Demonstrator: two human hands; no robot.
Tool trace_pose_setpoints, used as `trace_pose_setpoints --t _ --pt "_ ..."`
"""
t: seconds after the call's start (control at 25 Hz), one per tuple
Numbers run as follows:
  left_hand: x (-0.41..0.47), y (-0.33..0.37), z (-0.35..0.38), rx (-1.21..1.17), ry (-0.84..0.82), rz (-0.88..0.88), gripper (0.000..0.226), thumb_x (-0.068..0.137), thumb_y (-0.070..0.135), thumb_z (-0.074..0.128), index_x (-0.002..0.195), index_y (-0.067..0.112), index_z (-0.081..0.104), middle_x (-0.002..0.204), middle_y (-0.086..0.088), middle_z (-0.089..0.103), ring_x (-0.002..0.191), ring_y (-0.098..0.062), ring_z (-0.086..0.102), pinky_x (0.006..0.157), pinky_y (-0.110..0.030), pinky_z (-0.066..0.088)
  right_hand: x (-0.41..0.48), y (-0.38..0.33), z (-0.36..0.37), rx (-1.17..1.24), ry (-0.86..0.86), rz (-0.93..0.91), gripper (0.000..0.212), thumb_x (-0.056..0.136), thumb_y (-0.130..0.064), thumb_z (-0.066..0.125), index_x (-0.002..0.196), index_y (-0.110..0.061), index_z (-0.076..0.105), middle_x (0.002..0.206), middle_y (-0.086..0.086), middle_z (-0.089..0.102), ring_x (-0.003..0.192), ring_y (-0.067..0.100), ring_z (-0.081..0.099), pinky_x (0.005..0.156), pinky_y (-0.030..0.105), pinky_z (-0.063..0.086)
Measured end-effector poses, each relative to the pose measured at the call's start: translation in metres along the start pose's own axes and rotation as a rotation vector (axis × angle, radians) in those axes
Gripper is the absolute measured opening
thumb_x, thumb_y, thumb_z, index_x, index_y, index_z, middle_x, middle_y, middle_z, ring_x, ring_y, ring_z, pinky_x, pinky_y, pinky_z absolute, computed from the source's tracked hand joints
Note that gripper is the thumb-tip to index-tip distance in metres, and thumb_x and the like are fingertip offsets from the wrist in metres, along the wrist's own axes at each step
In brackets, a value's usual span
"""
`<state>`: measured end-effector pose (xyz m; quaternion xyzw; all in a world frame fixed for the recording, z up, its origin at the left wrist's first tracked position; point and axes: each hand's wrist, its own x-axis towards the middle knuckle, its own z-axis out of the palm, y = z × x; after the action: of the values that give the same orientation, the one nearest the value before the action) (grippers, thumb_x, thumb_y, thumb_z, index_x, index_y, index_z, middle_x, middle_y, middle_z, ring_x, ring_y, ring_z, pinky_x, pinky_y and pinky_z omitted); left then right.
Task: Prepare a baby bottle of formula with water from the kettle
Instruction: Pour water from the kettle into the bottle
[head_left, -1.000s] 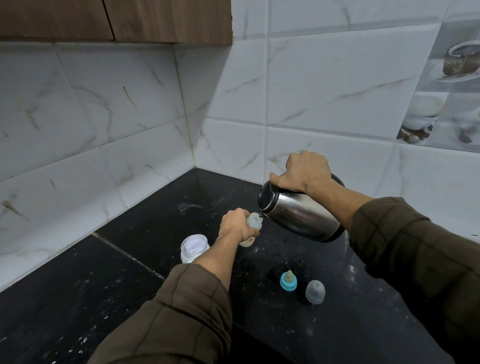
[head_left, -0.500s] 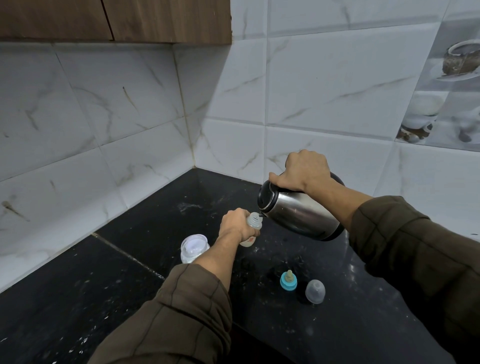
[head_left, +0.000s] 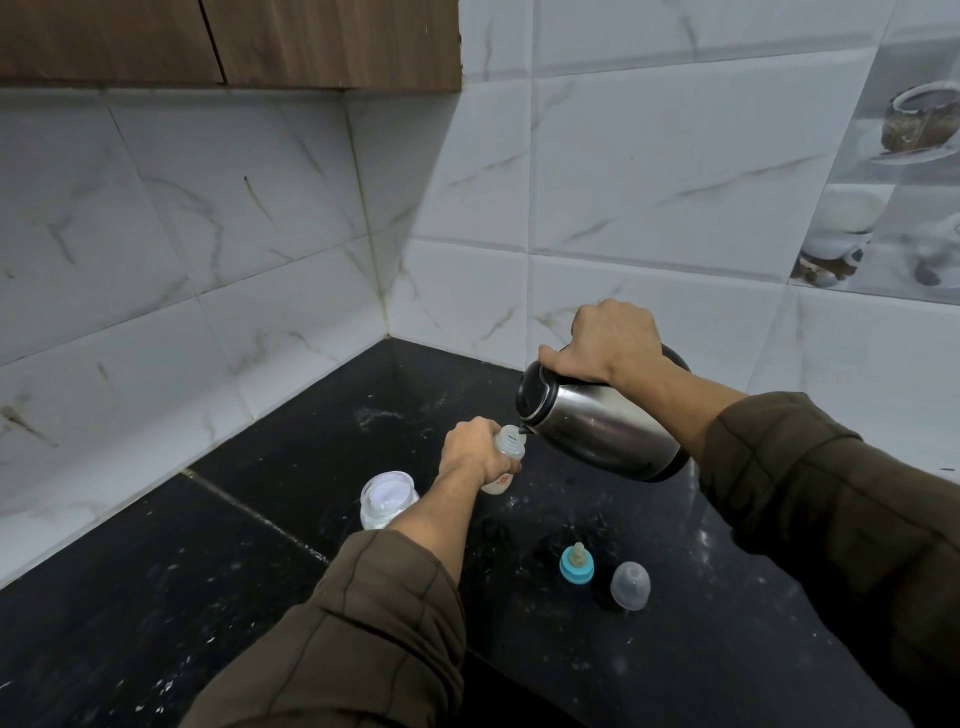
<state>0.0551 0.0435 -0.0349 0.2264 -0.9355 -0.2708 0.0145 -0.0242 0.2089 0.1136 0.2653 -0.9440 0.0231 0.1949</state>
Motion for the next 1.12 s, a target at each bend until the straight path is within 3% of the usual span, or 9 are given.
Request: trace_pose_setpoints --t 1.12 --pt "0.0028 0.0007 -0.0003 -0.017 0.027 0.007 0.054 0.074 0.035 0.092 0.124 0.026 0.073 0.116 -0.001 0.076 0.111 -0.020 0.069 0.097 -0.038 0.056 0.0028 -0.0017 -0.0023 -0.018 0.003 -0.017 0.056 0.084 -0.068 0.053 0.061 -0.017 0.045 0.063 0.001 0.046 0.067 0.029 0.054 0.066 0.033 0.041"
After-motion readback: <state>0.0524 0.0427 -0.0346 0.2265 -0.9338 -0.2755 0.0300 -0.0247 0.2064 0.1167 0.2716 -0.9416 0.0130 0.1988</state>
